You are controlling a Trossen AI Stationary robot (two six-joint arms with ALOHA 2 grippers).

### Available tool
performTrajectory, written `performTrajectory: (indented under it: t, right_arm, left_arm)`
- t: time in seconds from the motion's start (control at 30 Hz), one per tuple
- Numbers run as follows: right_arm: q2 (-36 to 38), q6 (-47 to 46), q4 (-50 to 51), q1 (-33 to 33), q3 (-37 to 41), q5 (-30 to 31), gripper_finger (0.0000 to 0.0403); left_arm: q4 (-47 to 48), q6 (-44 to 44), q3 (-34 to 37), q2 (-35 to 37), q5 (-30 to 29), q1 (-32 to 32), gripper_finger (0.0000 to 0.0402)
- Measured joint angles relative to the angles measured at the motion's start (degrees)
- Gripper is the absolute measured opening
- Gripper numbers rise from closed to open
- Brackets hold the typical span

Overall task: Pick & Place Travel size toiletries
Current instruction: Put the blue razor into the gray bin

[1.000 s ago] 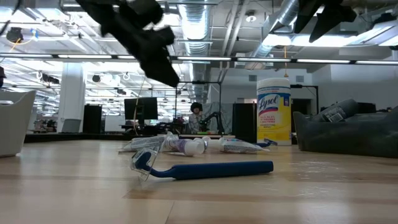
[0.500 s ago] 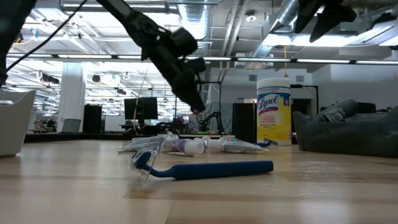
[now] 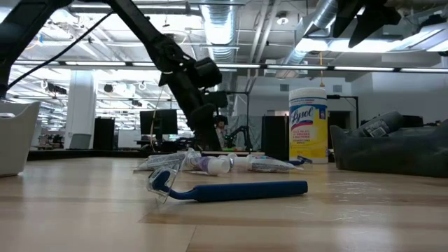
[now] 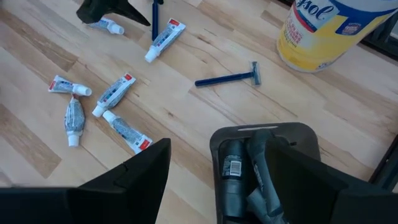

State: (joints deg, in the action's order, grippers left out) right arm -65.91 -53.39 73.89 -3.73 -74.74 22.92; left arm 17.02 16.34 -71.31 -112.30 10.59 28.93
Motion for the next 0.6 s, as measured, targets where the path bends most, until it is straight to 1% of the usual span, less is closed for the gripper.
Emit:
performTrajectory:
  t: [0.1,0.23,0.3,0.4,0.5,0.6]
  right_arm:
    - [0.0,0.0,0.44,-0.01,0.0,-0.82,0.0253]
    - [0.0,0.0,0.79,-0.71,0.01,-0.92,0.0253]
    - [0.0,0.0,0.79,-0.81,0.0,-1.01,0.0253]
    - [0.01,0.0,0.77,-0.81,0.0,-1.07,0.0253]
    - [0.02,0.0,0.7,-0.74,0.0,-1.03,0.0253]
    - [0.0,0.0,0.7,-0.76,0.0,-1.05,0.0253]
  left_arm:
    - [-0.46,0.1,-0.02,-1.68,1.51,-0.01,0.0237]
    - [-0.42,0.24,0.0,-4.01,1.26,-0.4,0.0237]
    - [-0.27,0.94,-0.04,-3.94,0.16,-0.78,0.0237]
    - [1.49,1.1,-0.06,-3.62,0.33,-0.92,0.0231]
    - [4.91,1.04,-0.18,-3.37,0.3,-1.38,0.0214]
    - [4.96,1.07,1.56,-3.09,-1.4,-2.5,0.0181]
